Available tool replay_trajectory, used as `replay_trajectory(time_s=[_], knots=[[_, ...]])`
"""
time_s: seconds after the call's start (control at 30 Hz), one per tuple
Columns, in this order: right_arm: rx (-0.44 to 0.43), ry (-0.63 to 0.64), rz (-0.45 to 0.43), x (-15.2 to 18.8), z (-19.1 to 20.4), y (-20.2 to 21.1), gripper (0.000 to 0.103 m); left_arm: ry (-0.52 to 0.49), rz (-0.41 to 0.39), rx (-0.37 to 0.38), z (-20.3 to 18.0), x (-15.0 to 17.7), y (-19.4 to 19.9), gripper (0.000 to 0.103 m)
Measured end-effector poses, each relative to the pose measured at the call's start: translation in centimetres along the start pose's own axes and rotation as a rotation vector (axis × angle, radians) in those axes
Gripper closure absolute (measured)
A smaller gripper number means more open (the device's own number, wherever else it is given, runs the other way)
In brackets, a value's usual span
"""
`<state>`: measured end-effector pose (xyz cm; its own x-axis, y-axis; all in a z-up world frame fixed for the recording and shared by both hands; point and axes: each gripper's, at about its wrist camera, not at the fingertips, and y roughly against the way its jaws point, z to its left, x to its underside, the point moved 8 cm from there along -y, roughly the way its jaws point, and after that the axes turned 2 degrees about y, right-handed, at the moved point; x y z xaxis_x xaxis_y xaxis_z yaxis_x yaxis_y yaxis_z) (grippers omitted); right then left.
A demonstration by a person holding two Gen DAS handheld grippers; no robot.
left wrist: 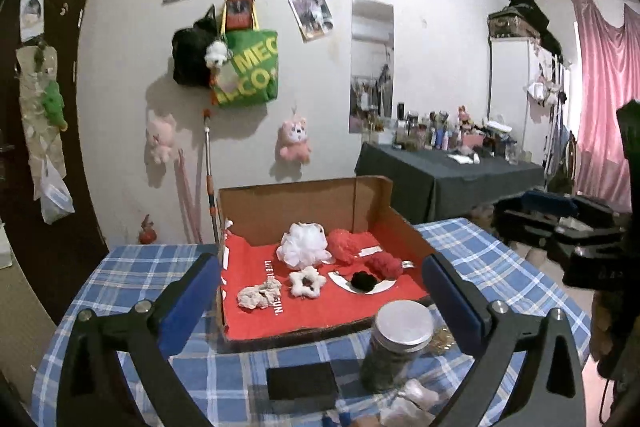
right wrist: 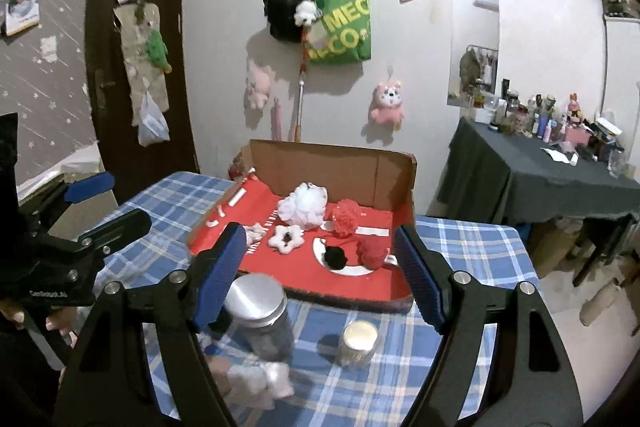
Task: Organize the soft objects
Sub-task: 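Withdraw both open tools from the box back over the table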
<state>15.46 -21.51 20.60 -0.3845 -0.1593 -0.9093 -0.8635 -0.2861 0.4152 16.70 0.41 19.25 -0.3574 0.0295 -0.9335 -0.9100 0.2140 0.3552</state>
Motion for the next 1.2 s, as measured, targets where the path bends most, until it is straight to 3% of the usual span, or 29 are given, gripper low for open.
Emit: replay_trajectory(time_s=[0.2,0.57,0.9,1.2], knots=[[0.050,0.031,-0.078,3.0,1.0,2.6,0.027,0.009,-0.058,-0.019,-1.4,2.0,3.1,0.000],[0.111,-0.003,-0.079,9.8,1.9,3.6,0.023,0.088,-0.060,-0.076,-1.6,8.1,5.0,0.000],[0.047,-0.088,0.057,15.2,2.1,0.1,0.023,0.092,0.057,-0.100,-1.2,13.7,3.0,0.000],[0.027,-0.131,0.141,17.9,1.8,-2.5,0.023,0.103,0.181,-0.108,-0.2,17.4,1.0,0.000]])
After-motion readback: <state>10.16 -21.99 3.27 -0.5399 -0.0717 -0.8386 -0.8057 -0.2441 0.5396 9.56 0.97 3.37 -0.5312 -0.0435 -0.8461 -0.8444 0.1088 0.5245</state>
